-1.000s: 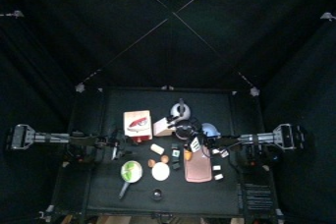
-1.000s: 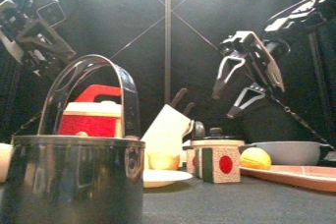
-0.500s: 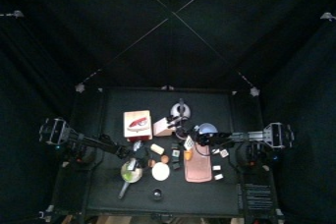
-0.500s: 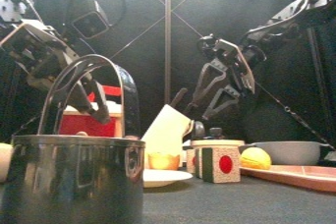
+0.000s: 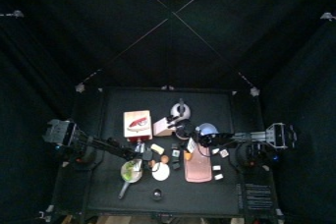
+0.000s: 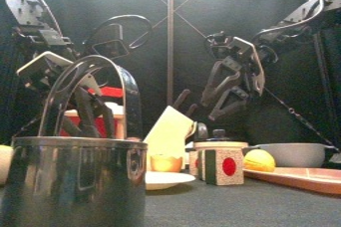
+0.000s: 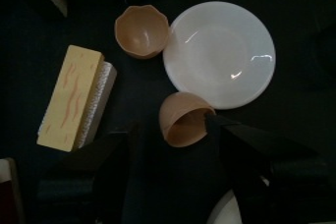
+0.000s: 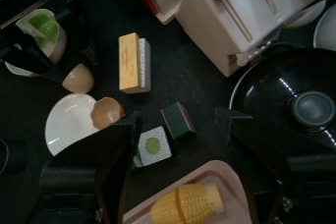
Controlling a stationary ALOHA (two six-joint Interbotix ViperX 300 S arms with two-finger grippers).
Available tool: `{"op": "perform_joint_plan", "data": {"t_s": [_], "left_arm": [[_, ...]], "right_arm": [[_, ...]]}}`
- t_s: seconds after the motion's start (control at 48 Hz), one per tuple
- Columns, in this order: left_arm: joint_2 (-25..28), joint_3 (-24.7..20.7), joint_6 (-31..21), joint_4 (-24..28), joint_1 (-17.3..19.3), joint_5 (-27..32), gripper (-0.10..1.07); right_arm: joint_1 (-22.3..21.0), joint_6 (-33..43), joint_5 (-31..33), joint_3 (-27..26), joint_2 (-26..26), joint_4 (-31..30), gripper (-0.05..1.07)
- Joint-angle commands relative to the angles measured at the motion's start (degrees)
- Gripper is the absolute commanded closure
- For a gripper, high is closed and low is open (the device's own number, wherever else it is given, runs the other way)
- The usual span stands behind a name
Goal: Grab eggshell half
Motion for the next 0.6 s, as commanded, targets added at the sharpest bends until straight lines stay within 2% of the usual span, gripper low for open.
{"op": "perform_joint_plan", "data": {"t_s": [0.0, 0.188, 0.333, 0.479, 0.583], "left_arm": [[0.4, -1.6, 0.0, 0.1, -0.1, 0.6, 0.12], [0.8, -2.0, 0.0, 0.0, -0.1, 2.5, 0.3], [-2.0, -2.2, 0.0, -0.2, -0.2, 3.3, 0.47], [-5.9, -2.2, 0.0, -0.8, -1.2, 3.3, 0.48], [-6.6, -2.1, 0.0, -1.4, -1.6, 3.3, 0.48]], "right_arm": [[0.0, 0.0, -0.3, -0.4, -1.1, 0.2, 0.09], [-0.1, 0.0, -0.3, -0.4, -0.9, 0.3, 0.09], [-0.1, 0.0, -0.3, -0.4, -0.9, 0.4, 0.09], [0.0, 0.0, -0.3, -0.3, -0.8, 0.4, 0.09], [0.0, 0.0, -0.3, -0.3, -0.8, 0.4, 0.09]]}}
